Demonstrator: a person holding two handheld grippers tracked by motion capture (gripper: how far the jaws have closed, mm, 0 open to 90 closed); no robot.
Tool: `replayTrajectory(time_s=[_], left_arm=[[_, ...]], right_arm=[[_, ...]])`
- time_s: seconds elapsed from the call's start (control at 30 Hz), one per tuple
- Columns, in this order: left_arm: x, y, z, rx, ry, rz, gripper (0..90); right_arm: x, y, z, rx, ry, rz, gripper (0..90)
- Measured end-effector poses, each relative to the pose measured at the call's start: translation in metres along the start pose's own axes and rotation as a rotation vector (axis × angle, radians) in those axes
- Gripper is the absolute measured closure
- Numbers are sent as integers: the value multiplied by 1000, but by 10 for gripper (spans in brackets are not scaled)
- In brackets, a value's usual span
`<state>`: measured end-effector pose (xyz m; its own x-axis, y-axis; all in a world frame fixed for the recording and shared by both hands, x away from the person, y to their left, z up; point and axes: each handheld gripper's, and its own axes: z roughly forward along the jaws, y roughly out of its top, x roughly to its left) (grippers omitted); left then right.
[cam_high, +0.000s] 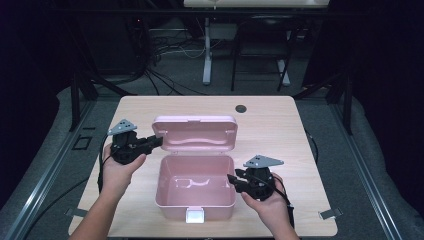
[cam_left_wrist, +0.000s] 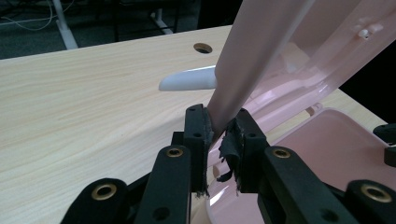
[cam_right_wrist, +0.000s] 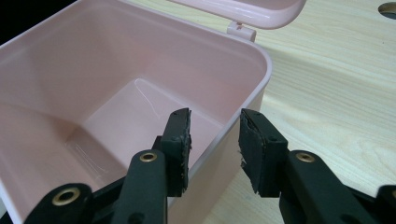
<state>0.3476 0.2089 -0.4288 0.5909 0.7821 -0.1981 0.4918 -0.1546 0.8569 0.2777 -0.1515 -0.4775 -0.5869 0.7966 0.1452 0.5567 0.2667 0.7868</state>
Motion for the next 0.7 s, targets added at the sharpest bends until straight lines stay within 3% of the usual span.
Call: replayTrajectory(time_s=[0.33, 0.7], left_arm=[[1, 0, 3, -6, 20, -2, 800], [0, -4, 8, -60, 51, -27, 816]], right_arm=[[0, -1, 1, -6, -6, 3, 636], [-1, 0, 2, -9, -7, 5, 636]])
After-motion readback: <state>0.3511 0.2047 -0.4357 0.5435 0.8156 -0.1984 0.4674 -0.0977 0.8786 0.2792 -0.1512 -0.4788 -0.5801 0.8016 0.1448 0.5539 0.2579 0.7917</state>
